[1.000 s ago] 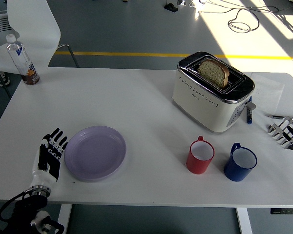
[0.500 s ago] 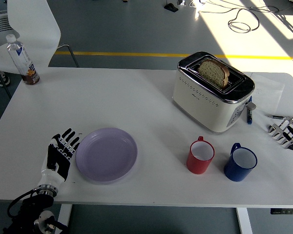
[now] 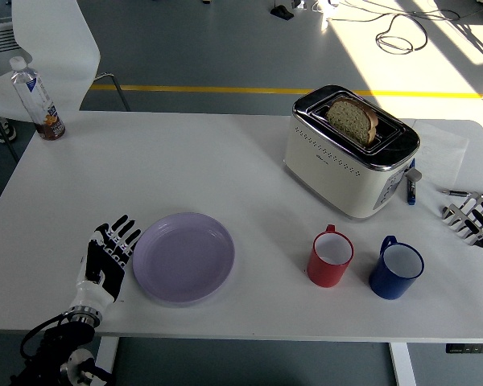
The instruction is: Push plate across desktop,pick up the break from the machine,place the break in the plate
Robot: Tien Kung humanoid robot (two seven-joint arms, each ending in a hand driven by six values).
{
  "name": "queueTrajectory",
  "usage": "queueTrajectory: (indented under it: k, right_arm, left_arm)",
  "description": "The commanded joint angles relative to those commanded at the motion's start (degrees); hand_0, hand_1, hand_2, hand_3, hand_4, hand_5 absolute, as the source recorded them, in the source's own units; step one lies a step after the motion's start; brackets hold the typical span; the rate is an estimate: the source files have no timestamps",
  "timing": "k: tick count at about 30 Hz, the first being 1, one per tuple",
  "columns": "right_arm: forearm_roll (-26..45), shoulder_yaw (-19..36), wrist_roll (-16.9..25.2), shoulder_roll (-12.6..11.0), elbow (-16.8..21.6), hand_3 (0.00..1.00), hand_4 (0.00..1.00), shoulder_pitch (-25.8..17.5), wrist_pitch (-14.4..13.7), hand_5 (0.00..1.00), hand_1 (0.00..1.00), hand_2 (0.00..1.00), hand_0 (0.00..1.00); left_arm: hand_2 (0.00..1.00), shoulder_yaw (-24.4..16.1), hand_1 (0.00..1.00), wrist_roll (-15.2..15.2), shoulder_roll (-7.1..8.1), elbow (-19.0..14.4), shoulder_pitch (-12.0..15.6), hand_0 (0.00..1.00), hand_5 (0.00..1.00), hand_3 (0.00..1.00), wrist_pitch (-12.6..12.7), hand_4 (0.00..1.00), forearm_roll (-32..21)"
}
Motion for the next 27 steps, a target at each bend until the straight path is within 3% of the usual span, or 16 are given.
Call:
queueTrajectory:
  k: [27]
  right_arm:
    - [0.1, 0.0, 0.1, 0.0, -0.1, 0.687, 0.503, 0.2, -0.1, 0.458, 0.681, 0.697, 0.736]
  left_arm:
    - [0.864, 6.8, 0.823, 1.3, 0.00, -0.3, -2.0, 0.818, 0.998, 0.791, -2.4, 0.512, -2.7]
